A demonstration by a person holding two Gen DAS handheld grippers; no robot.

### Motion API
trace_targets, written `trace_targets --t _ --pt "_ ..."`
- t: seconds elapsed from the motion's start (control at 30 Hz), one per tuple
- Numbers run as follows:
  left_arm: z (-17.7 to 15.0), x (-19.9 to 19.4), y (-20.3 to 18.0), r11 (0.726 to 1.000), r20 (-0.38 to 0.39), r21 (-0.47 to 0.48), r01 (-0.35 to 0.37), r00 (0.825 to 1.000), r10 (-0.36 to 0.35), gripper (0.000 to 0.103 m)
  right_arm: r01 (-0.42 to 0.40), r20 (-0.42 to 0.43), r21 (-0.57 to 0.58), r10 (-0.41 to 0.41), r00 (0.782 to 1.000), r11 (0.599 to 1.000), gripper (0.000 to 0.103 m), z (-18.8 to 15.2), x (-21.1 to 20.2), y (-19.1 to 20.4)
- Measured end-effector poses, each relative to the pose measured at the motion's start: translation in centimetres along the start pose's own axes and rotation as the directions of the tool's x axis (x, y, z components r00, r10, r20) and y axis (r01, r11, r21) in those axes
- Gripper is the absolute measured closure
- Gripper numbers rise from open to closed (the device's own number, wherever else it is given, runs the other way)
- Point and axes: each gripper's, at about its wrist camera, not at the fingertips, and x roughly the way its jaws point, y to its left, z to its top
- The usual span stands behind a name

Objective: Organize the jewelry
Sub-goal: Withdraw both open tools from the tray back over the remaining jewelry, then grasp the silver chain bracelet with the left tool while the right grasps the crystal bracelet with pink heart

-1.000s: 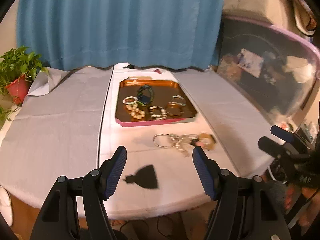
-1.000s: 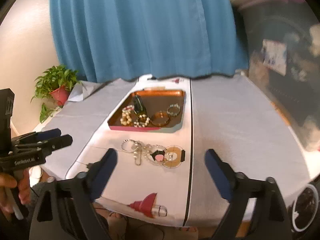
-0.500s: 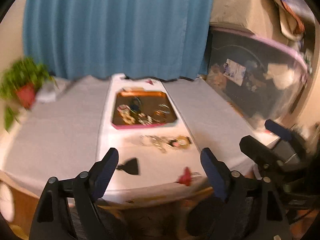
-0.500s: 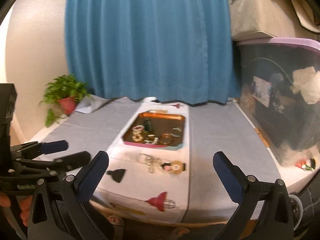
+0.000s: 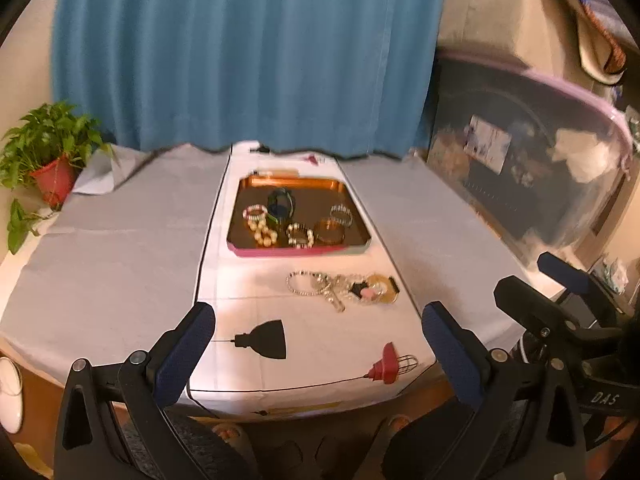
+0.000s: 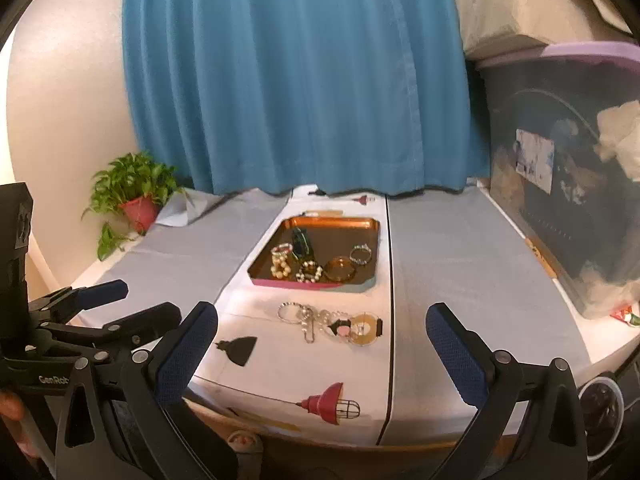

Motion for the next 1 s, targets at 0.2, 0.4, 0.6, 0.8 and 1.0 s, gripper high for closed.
trace_targets --t 0.2,0.4,0.6,0.8,1.0 --pt "-0.1 4.0 0.3 0.998 -0.011 0.056 -0.004 1.000 0.005 0.001 -0.014 -0.063 0.032 0.016 0.998 0.999 0.000 -1.2 4.2 -1.9" --pt "-0.3 10.4 3.3 0.994 -0.093 0.015 0.109 0.990 -0.107 0.001 -0.051 -0.112 0.060 0.058 0.992 0.997 0.000 -2.7 8.6 -4.2" --pt "-0.5 17.0 4.7 0.995 -0.165 0.033 0.096 0.982 -0.090 0.001 -0.071 -0.171 0.028 0.075 0.982 0.997 0.007 -4.5 14.7 -5.7" --pt "-0.9 21.3 4.7 0.994 -0.144 0.089 0.059 0.988 -0.046 0.012 -0.082 -0.212 -0.014 0.077 0.974 0.997 0.048 -6.3 20.6 -6.5" --pt "-0.8 22.9 4.4 0.987 -0.160 0.152 0.061 0.986 -0.036 0.045 -0.171 -0.232 0.012 0.169 0.958 0.985 0.055 -6.8 23.0 -6.6"
